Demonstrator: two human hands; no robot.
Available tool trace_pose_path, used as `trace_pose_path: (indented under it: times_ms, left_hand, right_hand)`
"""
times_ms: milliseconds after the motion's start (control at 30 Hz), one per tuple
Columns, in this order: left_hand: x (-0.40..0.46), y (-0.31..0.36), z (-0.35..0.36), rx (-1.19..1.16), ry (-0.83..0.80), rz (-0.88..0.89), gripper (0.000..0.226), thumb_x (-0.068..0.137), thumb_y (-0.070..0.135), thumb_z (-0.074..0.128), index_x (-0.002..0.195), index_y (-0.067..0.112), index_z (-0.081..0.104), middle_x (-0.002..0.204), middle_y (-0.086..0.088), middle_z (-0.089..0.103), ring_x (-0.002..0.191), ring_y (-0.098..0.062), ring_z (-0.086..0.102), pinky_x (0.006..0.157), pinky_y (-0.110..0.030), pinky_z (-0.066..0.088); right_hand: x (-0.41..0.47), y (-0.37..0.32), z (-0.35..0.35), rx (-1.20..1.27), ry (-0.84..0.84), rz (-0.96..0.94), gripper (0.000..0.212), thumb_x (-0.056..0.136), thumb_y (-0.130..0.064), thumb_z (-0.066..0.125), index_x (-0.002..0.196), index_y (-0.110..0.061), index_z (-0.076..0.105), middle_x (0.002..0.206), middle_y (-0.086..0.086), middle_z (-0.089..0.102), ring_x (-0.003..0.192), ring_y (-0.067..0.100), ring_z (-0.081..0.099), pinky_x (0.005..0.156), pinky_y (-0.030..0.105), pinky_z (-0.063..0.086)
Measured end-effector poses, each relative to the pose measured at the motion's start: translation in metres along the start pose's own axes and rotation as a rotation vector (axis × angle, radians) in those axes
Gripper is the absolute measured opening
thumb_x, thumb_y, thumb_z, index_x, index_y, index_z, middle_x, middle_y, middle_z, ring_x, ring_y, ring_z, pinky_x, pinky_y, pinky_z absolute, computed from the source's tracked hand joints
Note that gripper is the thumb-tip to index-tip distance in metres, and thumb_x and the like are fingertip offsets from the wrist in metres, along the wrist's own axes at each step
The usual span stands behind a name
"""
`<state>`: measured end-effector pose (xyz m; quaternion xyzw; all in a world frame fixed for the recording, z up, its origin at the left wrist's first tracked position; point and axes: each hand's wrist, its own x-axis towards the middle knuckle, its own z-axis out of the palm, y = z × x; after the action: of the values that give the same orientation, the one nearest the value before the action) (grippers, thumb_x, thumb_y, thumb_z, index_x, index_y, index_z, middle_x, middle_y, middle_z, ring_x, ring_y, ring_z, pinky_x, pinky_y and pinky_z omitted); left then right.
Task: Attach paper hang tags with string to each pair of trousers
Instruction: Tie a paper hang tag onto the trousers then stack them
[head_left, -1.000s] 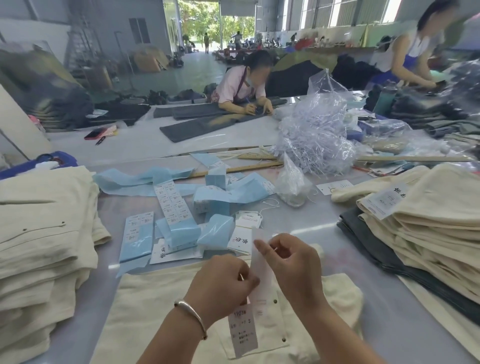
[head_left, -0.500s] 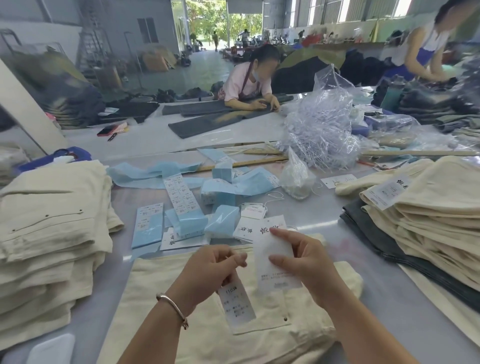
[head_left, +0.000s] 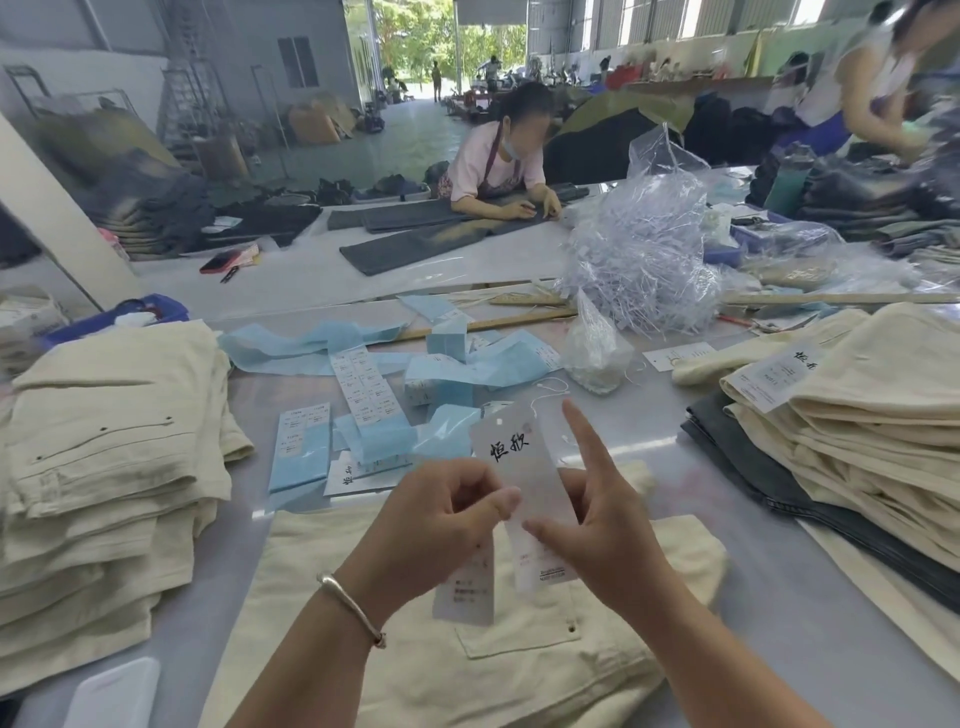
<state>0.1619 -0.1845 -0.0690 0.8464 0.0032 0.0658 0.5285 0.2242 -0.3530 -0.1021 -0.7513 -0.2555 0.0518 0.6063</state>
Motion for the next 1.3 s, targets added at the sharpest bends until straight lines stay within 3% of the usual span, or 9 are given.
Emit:
trace_pose_path:
  times_ms: [100, 167, 267, 433, 667, 900, 1000, 1200, 1300]
  left_hand:
    - [0.007, -0.002, 0.013, -0.091, -0.061, -0.026, 0.021, 0.087, 0.024, 0.072, 0.073, 0.010, 0.065, 0.055, 0.008, 0.059, 0.050, -0.004, 0.049, 0.051, -0.016, 0.038]
    - [0.012, -0.003, 0.017, -0.176, -0.069, -0.046, 0.021, 0.084, 0.024, 0.075, 0.076, 0.006, 0.067, 0.066, -0.003, 0.067, 0.056, -0.007, 0.055, 0.054, -0.018, 0.042]
    - [0.016, -0.006, 0.018, -0.289, -0.008, -0.082, 0.025, 0.077, 0.032, 0.075, 0.072, 0.009, 0.069, 0.064, -0.001, 0.066, 0.057, -0.010, 0.057, 0.053, -0.018, 0.042]
    - [0.017, -0.013, 0.016, -0.404, -0.021, -0.054, 0.018, 0.080, 0.029, 0.072, 0.076, 0.011, 0.073, 0.069, 0.000, 0.068, 0.064, -0.012, 0.060, 0.058, -0.019, 0.045]
    - [0.019, -0.018, 0.013, -0.449, -0.072, 0.009, 0.019, 0.084, 0.021, 0.067, 0.093, 0.007, 0.075, 0.091, -0.019, 0.073, 0.081, -0.018, 0.063, 0.072, -0.025, 0.050]
    - [0.022, -0.020, 0.007, -0.364, -0.090, -0.027, 0.022, 0.087, 0.033, 0.061, 0.089, 0.014, 0.072, 0.064, 0.007, 0.058, 0.064, -0.007, 0.049, 0.062, -0.014, 0.038]
    - [0.025, -0.019, -0.003, -0.375, -0.046, -0.043, 0.014, 0.082, 0.029, 0.068, 0.093, 0.021, 0.070, 0.070, 0.006, 0.059, 0.065, -0.007, 0.053, 0.058, -0.014, 0.041]
    - [0.028, -0.014, -0.019, -0.115, -0.054, 0.003, 0.064, 0.067, 0.023, 0.087, 0.123, 0.033, 0.057, 0.087, 0.004, 0.059, 0.091, -0.022, 0.065, 0.077, -0.047, 0.057]
    - [0.031, -0.010, -0.018, -0.045, -0.040, 0.037, 0.069, 0.068, 0.014, 0.087, 0.126, 0.033, 0.055, 0.086, 0.014, 0.056, 0.091, -0.019, 0.062, 0.075, -0.043, 0.057]
  right_hand:
    - [-0.001, -0.007, 0.005, -0.055, 0.006, -0.052, 0.059, 0.076, -0.009, 0.067, 0.125, -0.031, 0.044, 0.080, 0.001, 0.073, 0.064, 0.017, 0.066, 0.061, 0.041, 0.055]
    - [-0.001, -0.011, 0.004, -0.110, -0.041, -0.108, 0.041, 0.073, -0.006, 0.064, 0.106, -0.028, 0.054, 0.078, -0.006, 0.071, 0.061, 0.010, 0.063, 0.058, 0.034, 0.054]
    - [-0.001, -0.013, -0.001, -0.147, -0.096, -0.159, 0.044, 0.071, -0.003, 0.070, 0.106, -0.029, 0.063, 0.079, -0.012, 0.069, 0.062, 0.007, 0.058, 0.057, 0.020, 0.049]
    - [-0.002, -0.012, -0.006, -0.132, -0.124, -0.191, 0.046, 0.075, -0.018, 0.070, 0.120, -0.023, 0.064, 0.097, -0.013, 0.072, 0.083, 0.014, 0.066, 0.071, 0.024, 0.053]
    - [0.003, -0.008, -0.010, -0.026, -0.103, -0.142, 0.032, 0.083, -0.023, 0.066, 0.113, -0.032, 0.064, 0.093, -0.011, 0.074, 0.084, 0.015, 0.069, 0.077, 0.032, 0.056]
    - [0.009, 0.002, -0.012, 0.026, -0.083, -0.069, 0.062, 0.097, -0.011, 0.054, 0.137, -0.056, 0.039, 0.069, 0.007, 0.066, 0.059, 0.012, 0.050, 0.058, 0.027, 0.044]
    - [0.012, 0.005, -0.009, 0.225, -0.046, 0.068, 0.047, 0.094, 0.000, 0.056, 0.116, -0.039, 0.067, 0.088, -0.001, 0.075, 0.080, 0.009, 0.064, 0.072, 0.023, 0.052]
    - [0.014, 0.014, -0.007, 0.375, -0.130, 0.228, 0.060, 0.074, 0.018, 0.067, 0.125, -0.013, 0.060, 0.104, 0.004, 0.074, 0.093, 0.014, 0.069, 0.075, 0.024, 0.055]
    - [0.014, 0.013, -0.001, 0.398, -0.160, 0.226, 0.064, 0.073, 0.019, 0.068, 0.125, -0.016, 0.059, 0.104, 0.004, 0.074, 0.092, 0.012, 0.070, 0.072, 0.022, 0.054]
